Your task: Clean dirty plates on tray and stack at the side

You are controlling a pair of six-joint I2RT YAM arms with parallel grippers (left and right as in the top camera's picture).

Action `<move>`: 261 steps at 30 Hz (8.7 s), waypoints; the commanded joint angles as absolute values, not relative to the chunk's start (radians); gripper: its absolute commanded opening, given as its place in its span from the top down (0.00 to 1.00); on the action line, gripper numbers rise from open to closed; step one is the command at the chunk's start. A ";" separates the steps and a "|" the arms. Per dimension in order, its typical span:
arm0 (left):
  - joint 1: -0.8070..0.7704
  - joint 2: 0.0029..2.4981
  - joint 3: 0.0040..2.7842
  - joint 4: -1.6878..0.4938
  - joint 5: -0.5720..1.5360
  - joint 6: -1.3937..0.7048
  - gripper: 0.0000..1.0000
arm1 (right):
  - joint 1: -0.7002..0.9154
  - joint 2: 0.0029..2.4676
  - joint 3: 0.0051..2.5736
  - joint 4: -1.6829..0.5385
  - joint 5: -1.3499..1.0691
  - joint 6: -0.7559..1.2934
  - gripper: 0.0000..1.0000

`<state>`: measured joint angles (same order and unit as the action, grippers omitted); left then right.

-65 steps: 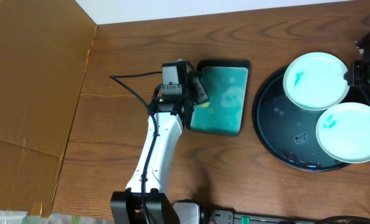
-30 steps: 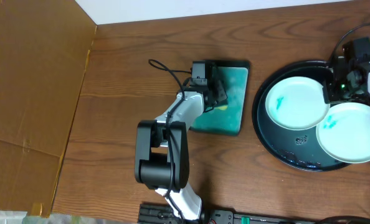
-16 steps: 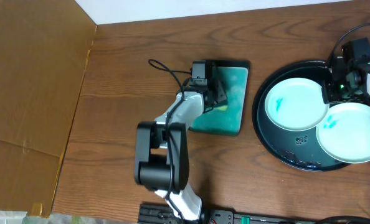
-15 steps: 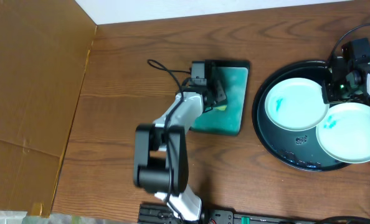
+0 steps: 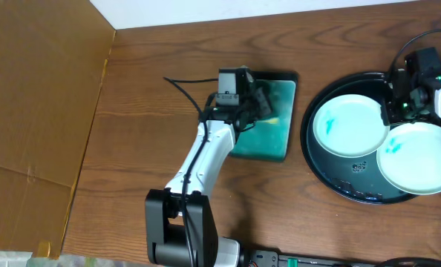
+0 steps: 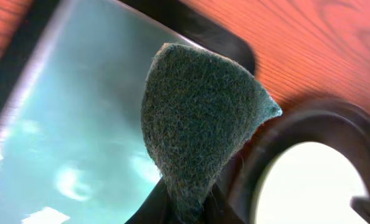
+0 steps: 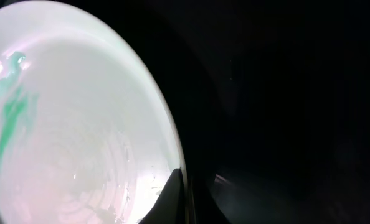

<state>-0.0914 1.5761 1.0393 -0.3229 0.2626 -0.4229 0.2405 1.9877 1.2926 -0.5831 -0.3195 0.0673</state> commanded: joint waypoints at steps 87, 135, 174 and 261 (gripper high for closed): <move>-0.434 1.999 1.045 0.064 -0.057 -0.464 0.93 | 0.300 2.006 1.250 -0.509 -0.158 0.224 0.99; -0.465 1.770 1.045 -0.057 -0.162 -0.524 0.93 | 0.300 2.004 1.251 -0.456 -0.154 0.147 0.99; -0.130 1.476 1.045 -0.412 -0.177 -0.483 0.93 | 0.656 1.556 1.296 -0.299 0.854 -0.848 0.99; -0.130 1.480 1.044 -0.408 -0.165 -0.495 0.93 | -0.110 1.362 1.032 -0.932 0.027 0.354 0.12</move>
